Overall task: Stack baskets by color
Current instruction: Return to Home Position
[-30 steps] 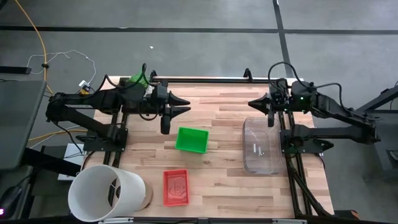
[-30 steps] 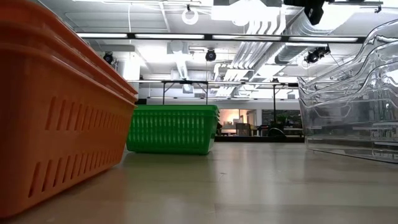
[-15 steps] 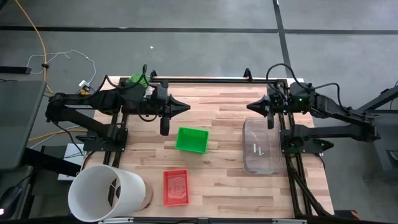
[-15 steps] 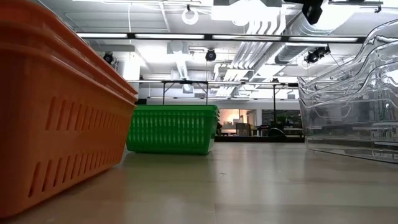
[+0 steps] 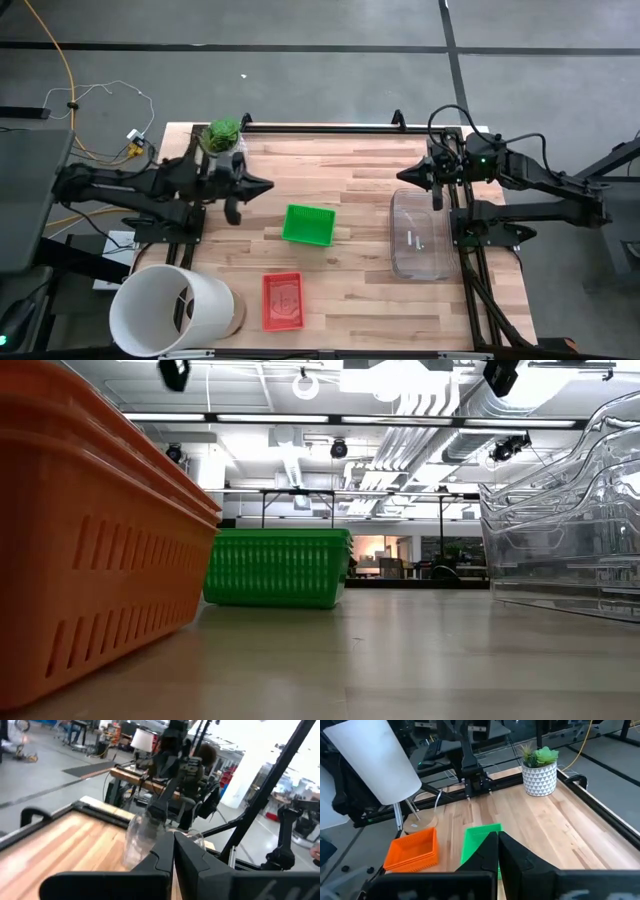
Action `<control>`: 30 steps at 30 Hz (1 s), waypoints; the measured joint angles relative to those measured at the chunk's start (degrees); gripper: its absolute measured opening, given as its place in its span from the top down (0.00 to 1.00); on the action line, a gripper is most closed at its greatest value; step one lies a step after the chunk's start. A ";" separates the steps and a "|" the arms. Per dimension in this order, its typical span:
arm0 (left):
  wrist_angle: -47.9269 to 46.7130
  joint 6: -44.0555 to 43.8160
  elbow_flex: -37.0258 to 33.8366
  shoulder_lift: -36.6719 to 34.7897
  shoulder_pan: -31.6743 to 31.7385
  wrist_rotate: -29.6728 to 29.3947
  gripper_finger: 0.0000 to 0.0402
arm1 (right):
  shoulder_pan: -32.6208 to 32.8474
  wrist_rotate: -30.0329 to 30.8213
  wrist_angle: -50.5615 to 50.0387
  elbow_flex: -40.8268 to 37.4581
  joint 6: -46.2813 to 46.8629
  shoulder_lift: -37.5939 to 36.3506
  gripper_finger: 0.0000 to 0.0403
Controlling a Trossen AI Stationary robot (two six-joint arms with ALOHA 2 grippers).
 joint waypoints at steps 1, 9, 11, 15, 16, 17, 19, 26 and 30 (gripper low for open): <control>-0.24 -0.75 -1.87 -2.00 0.00 -0.25 1.00 | 0.00 0.28 -0.04 0.00 -0.32 0.00 1.00; -2.88 0.60 -10.39 -16.32 0.04 -1.01 1.00 | 0.00 1.62 0.04 0.00 0.54 0.02 1.00; -3.71 0.60 -12.25 -19.75 0.04 -1.49 1.00 | 0.00 1.60 0.04 0.00 2.44 0.02 1.00; -3.36 -1.30 -16.86 -26.60 0.04 -1.88 1.00 | 0.00 1.60 0.04 0.00 5.09 0.02 1.00; -3.31 -1.85 -18.15 -28.25 0.04 -1.91 1.00 | 0.00 1.60 0.06 0.00 5.11 0.02 1.00; -3.35 -2.52 -19.47 -29.91 0.04 -1.91 1.00 | 0.00 1.60 0.06 0.00 5.11 0.02 1.00; -3.01 -3.52 -21.82 -32.84 0.04 -1.94 1.00 | 0.00 1.59 0.06 0.00 5.11 0.02 1.00; -2.85 -5.81 -29.10 -41.78 0.04 -1.98 1.00 | 0.00 1.55 0.07 0.00 7.49 0.04 1.00; -2.66 -6.62 -33.02 -44.58 0.02 -1.89 1.00 | -0.01 1.56 0.11 0.00 7.66 0.04 1.00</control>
